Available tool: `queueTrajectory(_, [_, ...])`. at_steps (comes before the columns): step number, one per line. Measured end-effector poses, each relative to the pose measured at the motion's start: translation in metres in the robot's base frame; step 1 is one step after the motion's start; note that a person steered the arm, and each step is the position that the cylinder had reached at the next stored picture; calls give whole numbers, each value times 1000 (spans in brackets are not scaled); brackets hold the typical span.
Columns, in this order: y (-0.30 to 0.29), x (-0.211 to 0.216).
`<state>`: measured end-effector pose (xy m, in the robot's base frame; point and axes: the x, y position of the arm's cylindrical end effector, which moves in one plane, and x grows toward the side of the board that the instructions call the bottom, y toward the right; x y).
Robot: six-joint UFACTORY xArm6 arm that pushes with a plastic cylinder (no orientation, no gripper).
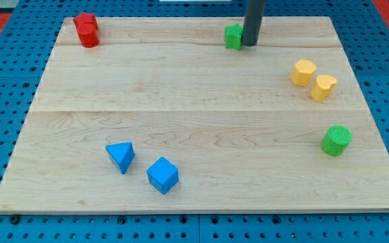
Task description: Push the green circle to the bottom side of green star
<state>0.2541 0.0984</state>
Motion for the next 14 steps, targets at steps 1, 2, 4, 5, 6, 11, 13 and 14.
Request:
queueTrajectory(1, [-58,-7])
queueTrajectory(2, [-35,23])
queueTrajectory(4, [-9,241])
queueTrajectory(5, [65,336])
queueTrajectory(6, [152,324])
queueTrajectory(11, [90,233])
queueTrajectory(13, [-27,126])
queueTrajectory(14, [-63,79])
